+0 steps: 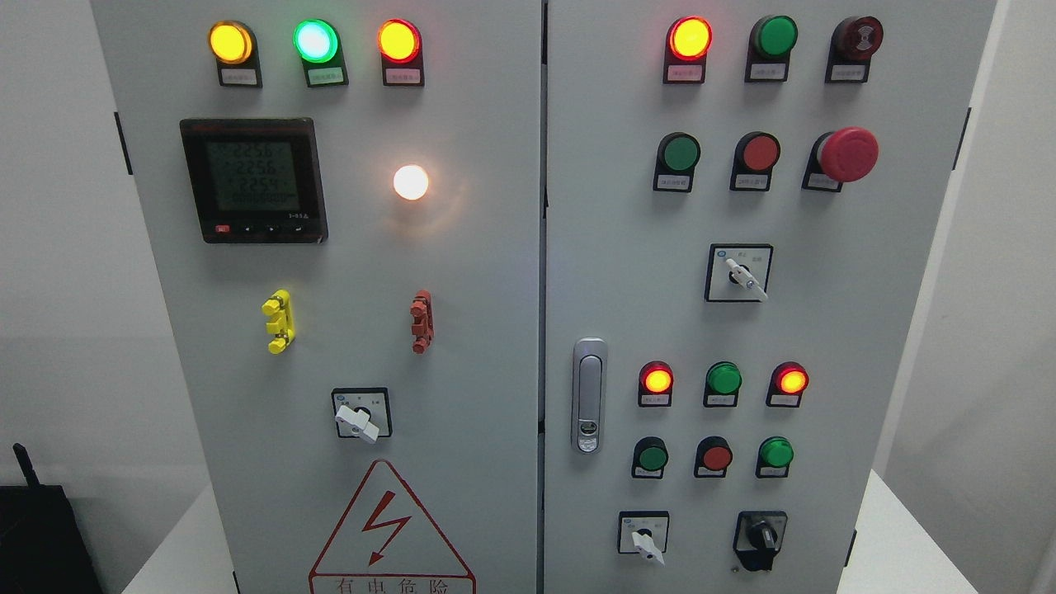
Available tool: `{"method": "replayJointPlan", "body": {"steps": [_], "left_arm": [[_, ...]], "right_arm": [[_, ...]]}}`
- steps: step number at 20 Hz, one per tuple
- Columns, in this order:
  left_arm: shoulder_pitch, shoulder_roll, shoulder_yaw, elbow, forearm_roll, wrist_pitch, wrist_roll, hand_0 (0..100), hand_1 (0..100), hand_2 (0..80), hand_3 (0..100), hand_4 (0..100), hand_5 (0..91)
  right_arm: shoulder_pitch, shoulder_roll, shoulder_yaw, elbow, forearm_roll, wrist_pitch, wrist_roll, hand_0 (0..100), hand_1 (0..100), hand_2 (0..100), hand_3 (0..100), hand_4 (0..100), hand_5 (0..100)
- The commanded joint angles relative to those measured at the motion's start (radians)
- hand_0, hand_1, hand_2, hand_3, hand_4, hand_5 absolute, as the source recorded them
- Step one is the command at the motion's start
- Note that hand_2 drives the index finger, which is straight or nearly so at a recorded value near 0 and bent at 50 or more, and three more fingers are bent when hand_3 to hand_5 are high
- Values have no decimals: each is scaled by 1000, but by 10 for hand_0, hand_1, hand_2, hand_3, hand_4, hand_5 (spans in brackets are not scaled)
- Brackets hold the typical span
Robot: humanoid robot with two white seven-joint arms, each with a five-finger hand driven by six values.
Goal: Trip black knob to open circuit
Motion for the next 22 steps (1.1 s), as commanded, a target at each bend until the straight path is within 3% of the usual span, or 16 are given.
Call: {"method": "replayJointPlan", "body": {"steps": [1,11,14,22], "left_arm": [[-2,-2,1,0,2,0,0,120,389,0,0,0,0],[-2,-2,1,0,2,-2,0,120,389,0,0,0,0],[-4,-2,1,0,2,-2,0,120,389,0,0,0,0],[-2,-2,1,0,2,-2,0,120,389,0,0,0,0]], "right_arm": [[-4,2,-5,-44,-3,-6,-1,952,875,0,994,877,835],[-21,2,2,-100,-3,25,4,811,731,0,1000,907,903],[-36,2,-1,-100,-3,42,5,741,711,0,1000,907,912],[-73,-4,-8,-100,-3,76,7,694,716,0,1000,912,920]]}}
